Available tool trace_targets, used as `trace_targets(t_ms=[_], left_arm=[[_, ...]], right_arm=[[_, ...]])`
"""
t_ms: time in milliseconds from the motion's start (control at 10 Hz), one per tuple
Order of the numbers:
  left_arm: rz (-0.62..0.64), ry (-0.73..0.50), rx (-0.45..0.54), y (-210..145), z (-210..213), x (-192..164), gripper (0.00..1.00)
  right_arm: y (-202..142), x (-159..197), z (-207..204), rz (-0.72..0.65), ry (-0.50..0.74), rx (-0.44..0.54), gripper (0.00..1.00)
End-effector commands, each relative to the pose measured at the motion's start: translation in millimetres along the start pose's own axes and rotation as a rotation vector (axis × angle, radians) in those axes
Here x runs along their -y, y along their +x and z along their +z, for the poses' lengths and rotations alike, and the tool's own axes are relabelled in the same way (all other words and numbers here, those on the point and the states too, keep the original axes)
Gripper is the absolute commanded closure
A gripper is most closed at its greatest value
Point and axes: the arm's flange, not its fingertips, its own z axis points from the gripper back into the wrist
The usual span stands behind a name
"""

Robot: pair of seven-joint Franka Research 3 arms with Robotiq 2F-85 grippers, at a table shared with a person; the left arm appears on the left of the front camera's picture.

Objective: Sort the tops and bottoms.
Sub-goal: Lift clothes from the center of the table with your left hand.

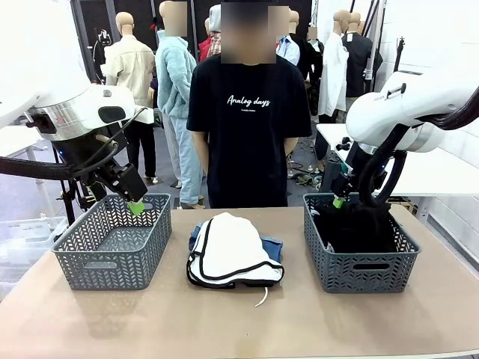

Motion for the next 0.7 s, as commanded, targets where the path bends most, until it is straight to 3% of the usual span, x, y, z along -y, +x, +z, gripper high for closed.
trace_targets(t_ms=[0, 200, 600], left_arm=[[0.012, 0.005, 0.001, -2, 0, -1, 0.0], [0.012, 0.005, 0.001, -2, 0, -1, 0.0], [0.012, 0.005, 0.001, -2, 0, -1, 0.0]], right_arm=[[-4, -9, 3, 0.049, 0.004, -0.01, 0.0], [-25, -37, 43, 0.159, -0.053, 0.048, 0.0], [-106, -54, 137, 0.297, -0.067, 0.323, 0.0]])
